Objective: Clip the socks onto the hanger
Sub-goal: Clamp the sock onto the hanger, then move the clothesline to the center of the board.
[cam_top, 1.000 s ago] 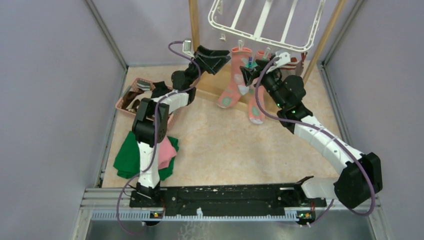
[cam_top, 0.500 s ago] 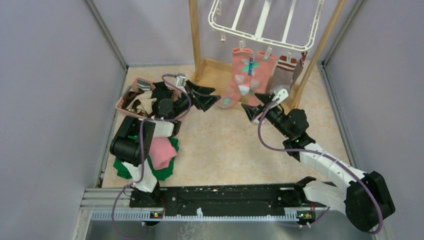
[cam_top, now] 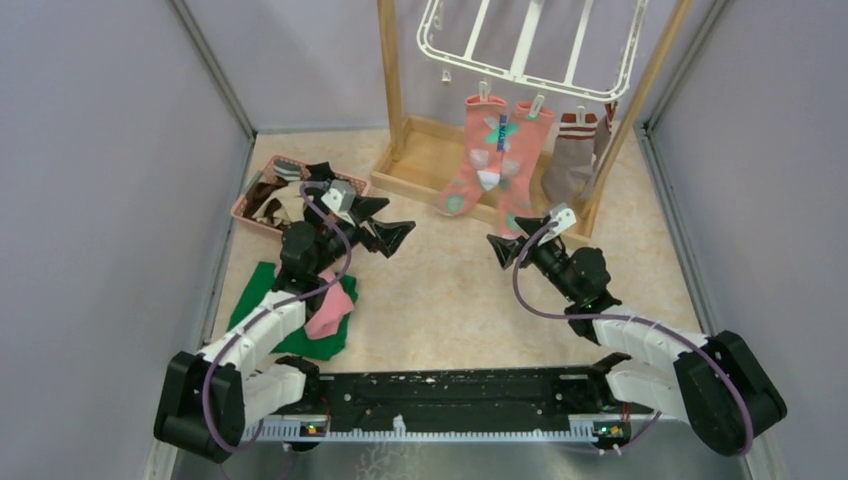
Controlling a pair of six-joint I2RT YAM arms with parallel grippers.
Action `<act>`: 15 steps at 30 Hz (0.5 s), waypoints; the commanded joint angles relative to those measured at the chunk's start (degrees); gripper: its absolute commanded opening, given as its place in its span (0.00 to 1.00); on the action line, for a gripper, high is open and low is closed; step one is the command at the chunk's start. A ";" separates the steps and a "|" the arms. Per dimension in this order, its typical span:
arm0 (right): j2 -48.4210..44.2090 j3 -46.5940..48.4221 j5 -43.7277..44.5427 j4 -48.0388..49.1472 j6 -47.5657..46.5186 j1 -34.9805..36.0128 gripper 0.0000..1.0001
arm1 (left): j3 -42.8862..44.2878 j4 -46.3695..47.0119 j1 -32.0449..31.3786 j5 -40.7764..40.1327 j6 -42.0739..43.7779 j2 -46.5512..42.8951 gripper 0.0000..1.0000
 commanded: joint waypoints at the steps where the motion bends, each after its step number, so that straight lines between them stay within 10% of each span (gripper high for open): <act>1: 4.49 0.62 6.44 8.68 5.82 0.58 0.77 | -5.39 -8.22 0.09 -6.79 2.42 -1.61 0.99; 9: 19.20 5.80 2.05 19.40 19.60 0.95 0.77 | -2.42 -6.80 0.55 -6.33 -3.85 7.75 0.99; 15: 24.73 15.95 -8.22 8.24 -2.14 8.01 0.79 | -1.03 -10.95 1.33 -7.53 -3.16 5.72 0.99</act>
